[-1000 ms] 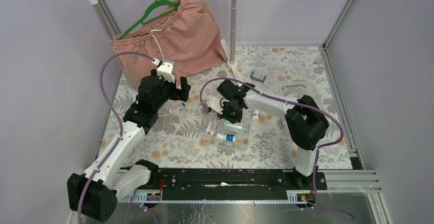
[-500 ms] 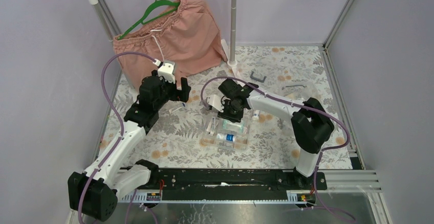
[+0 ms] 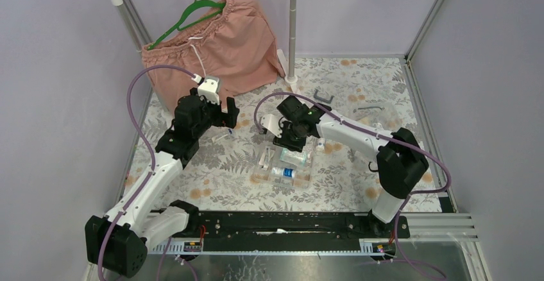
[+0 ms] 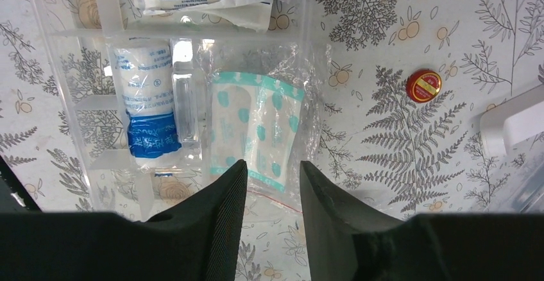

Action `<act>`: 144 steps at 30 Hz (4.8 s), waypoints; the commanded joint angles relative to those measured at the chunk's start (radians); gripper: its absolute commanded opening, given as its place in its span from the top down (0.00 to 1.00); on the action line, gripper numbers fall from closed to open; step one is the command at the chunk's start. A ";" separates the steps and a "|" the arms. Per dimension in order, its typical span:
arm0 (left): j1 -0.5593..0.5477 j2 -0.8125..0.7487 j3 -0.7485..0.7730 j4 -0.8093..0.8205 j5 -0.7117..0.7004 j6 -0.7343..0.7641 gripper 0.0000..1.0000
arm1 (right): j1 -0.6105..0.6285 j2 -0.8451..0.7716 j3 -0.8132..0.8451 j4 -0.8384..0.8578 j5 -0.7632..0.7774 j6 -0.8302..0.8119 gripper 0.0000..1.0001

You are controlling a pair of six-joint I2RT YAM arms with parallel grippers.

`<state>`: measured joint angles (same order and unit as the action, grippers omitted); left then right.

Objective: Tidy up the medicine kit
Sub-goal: Place the medical item at the medicine box compartment, then pick up the medical item from the medicine box compartment, then place the medical item at the medicine box, then pick up the medical item at the center of the board.

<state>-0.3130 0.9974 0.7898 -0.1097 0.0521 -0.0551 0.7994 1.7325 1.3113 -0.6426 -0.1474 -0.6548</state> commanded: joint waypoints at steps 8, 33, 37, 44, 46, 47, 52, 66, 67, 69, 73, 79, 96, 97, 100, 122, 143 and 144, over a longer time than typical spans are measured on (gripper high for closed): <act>0.008 0.005 -0.004 0.032 0.016 -0.008 0.03 | -0.007 -0.071 -0.053 0.084 -0.057 0.107 0.51; 0.009 0.011 0.010 0.018 0.054 -0.006 0.03 | -0.151 0.146 0.089 -0.024 -0.271 0.119 0.36; 0.009 0.011 0.008 0.019 0.056 -0.006 0.03 | -0.150 0.158 0.085 -0.024 -0.272 0.121 0.41; 0.009 0.014 0.006 0.020 0.060 -0.006 0.03 | -0.150 0.166 0.082 -0.023 -0.297 0.137 0.63; 0.009 0.015 0.005 0.019 0.062 -0.005 0.03 | -0.151 0.167 0.077 -0.022 -0.293 0.141 0.66; 0.008 0.015 0.005 0.019 0.063 -0.005 0.03 | -0.150 0.167 0.076 -0.022 -0.292 0.141 0.68; 0.009 0.012 0.005 0.019 0.063 -0.002 0.03 | -0.151 0.153 0.067 -0.004 -0.277 0.150 0.87; 0.009 0.007 0.012 0.018 0.077 -0.010 0.02 | -0.152 -0.213 -0.048 0.154 -0.118 0.344 1.00; 0.009 0.008 0.012 0.020 0.079 -0.012 0.02 | -0.153 -0.238 -0.048 0.146 -0.080 0.368 1.00; 0.009 0.011 0.012 0.025 0.086 -0.016 0.03 | -0.158 -0.284 -0.046 0.124 0.018 0.415 1.00; 0.009 0.027 0.020 0.034 0.104 -0.030 0.02 | -0.169 -0.385 -0.048 0.058 0.219 0.496 1.00; 0.008 0.063 0.039 0.046 0.147 -0.055 0.03 | -0.214 -0.524 -0.018 -0.101 0.532 0.619 1.00; 0.008 0.049 0.027 0.061 0.154 -0.077 0.02 | -0.469 -0.438 0.063 -0.293 0.834 0.663 1.00; 0.008 0.047 0.025 0.061 0.151 -0.078 0.02 | -0.471 -0.432 0.060 -0.294 0.846 0.661 1.00; 0.008 0.044 0.021 0.065 0.152 -0.077 0.02 | -0.479 -0.417 0.052 -0.292 0.853 0.659 1.00; 0.008 0.017 -0.008 0.065 0.140 -0.082 0.02 | -0.523 -0.380 0.082 -0.271 0.812 0.649 0.50; 0.009 0.040 0.024 -0.069 -0.129 -0.247 0.01 | -0.374 -0.381 -0.105 0.082 0.113 1.082 0.41; 0.009 0.042 0.020 -0.070 -0.129 -0.252 0.02 | -0.359 -0.366 -0.107 0.078 0.133 1.081 0.40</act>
<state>-0.3122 1.0237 0.7902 -0.1425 -0.0288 -0.2657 0.3710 1.3270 1.2076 -0.5877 -0.0692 0.3904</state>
